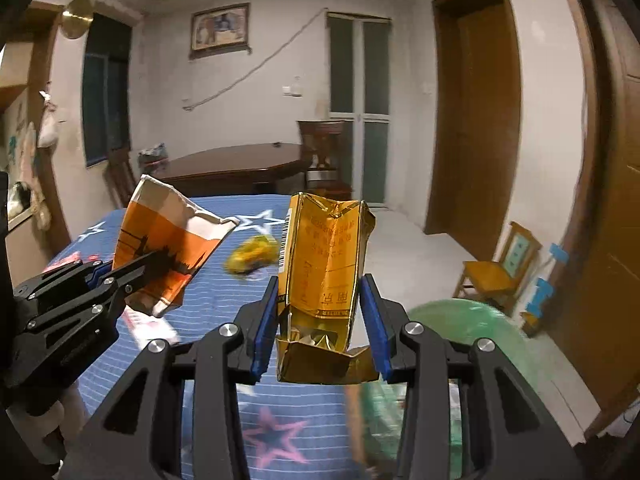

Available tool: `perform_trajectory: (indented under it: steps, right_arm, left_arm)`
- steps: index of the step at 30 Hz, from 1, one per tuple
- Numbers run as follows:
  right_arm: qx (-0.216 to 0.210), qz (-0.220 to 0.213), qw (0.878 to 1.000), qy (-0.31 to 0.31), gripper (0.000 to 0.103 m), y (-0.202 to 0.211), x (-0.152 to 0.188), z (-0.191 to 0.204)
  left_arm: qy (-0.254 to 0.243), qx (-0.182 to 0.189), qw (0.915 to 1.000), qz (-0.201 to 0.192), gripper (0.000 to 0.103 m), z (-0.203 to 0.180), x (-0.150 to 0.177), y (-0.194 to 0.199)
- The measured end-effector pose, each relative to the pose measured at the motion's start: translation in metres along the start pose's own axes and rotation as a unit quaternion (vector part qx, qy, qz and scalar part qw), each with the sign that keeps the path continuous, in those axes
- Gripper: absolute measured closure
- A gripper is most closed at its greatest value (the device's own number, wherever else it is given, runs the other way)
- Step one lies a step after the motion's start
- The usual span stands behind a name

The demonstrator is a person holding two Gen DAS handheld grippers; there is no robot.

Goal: Collect trash
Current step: 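Lift and carry the wrapper and gold packet with both grippers over the green bin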

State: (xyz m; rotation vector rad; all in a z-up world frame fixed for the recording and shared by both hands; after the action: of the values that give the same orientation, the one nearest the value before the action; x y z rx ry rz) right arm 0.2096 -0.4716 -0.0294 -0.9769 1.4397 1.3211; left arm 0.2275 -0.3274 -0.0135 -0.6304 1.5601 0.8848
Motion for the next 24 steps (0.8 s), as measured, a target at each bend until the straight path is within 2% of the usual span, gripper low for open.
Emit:
perform_trajectory:
  steps: [5,13,19,24]
  right_arm:
    - [0.024,0.021,0.999,-0.017,0.065,-0.005,0.002,-0.046]
    - [0.054,0.077,0.994,-0.047,0.064,-0.021,0.023,-0.111]
    - [0.056,0.120,0.989,-0.072,0.064,-0.040,0.047,-0.140]
    - [0.053,0.153,0.983,-0.092,0.064,-0.058,0.066,-0.159]
  left_arm:
    - [-0.005,0.041,0.9991,0.015,0.089,-0.041,-0.005,-0.040]
    - [-0.006,0.092,0.9934,0.067,0.089,-0.099,0.010,-0.108]
    - [-0.007,0.112,0.9879,0.107,0.089,-0.128,0.032,-0.157]
    - [-0.005,0.117,0.9838,0.136,0.089,-0.137,0.054,-0.195]
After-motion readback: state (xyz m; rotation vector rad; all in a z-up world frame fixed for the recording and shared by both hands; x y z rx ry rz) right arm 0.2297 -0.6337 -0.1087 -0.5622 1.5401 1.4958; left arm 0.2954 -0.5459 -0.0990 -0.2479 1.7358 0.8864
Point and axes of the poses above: each gripper's, at about its wrist camera, not at the fingertips, and y roughly against the way its jaws point, z to its left, x to its underside, the point moved 3 cm from there along -y, roughly the way its jaws point, and after that the axes turned 9 degrees about -z, right-handed, at the moved point
